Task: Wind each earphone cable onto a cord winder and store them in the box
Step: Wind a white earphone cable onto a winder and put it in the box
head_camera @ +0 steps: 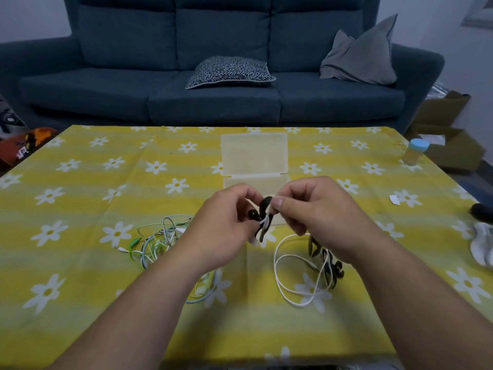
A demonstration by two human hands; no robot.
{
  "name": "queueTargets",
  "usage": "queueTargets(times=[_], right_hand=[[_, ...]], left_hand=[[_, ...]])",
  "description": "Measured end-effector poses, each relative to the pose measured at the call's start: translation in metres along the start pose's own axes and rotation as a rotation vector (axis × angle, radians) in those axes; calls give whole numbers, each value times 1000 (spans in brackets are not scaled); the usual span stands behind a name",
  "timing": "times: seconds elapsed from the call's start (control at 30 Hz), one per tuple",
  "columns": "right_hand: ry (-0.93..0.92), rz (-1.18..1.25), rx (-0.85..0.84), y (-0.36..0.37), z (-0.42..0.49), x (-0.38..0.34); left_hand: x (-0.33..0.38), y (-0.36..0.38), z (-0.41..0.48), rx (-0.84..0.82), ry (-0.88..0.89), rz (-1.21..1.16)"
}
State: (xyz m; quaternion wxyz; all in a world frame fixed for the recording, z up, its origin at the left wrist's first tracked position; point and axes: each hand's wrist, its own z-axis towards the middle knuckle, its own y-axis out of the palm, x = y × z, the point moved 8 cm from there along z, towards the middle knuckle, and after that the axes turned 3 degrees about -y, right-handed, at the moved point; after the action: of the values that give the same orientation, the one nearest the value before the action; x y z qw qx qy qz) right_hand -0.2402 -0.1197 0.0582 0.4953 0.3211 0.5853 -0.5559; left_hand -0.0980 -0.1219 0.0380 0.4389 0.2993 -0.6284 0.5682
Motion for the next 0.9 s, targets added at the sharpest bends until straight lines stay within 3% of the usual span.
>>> queueTargets(times=[0.13,0.4,0.5,0.6,0.7,0.9], right_hand=[[-41,-113,207,-25,4,1],[147,59,238,-25,6,28],[233,-4,118,-13,5,38],[293,-127,-99,8,-1,45],[312,-97,-266,24,-8,43],[276,-15,-366,31,-13,31]], left_hand=[[2,13,-3,-120,-2,-96],[1,16,-4,-180,-47,-446],[4,13,-5,-162,-51,-546],[-2,2,-2,-35,-95,-606],[-10,-10,2,73,-150,-637],[-14,-15,1,136,-163,-550]])
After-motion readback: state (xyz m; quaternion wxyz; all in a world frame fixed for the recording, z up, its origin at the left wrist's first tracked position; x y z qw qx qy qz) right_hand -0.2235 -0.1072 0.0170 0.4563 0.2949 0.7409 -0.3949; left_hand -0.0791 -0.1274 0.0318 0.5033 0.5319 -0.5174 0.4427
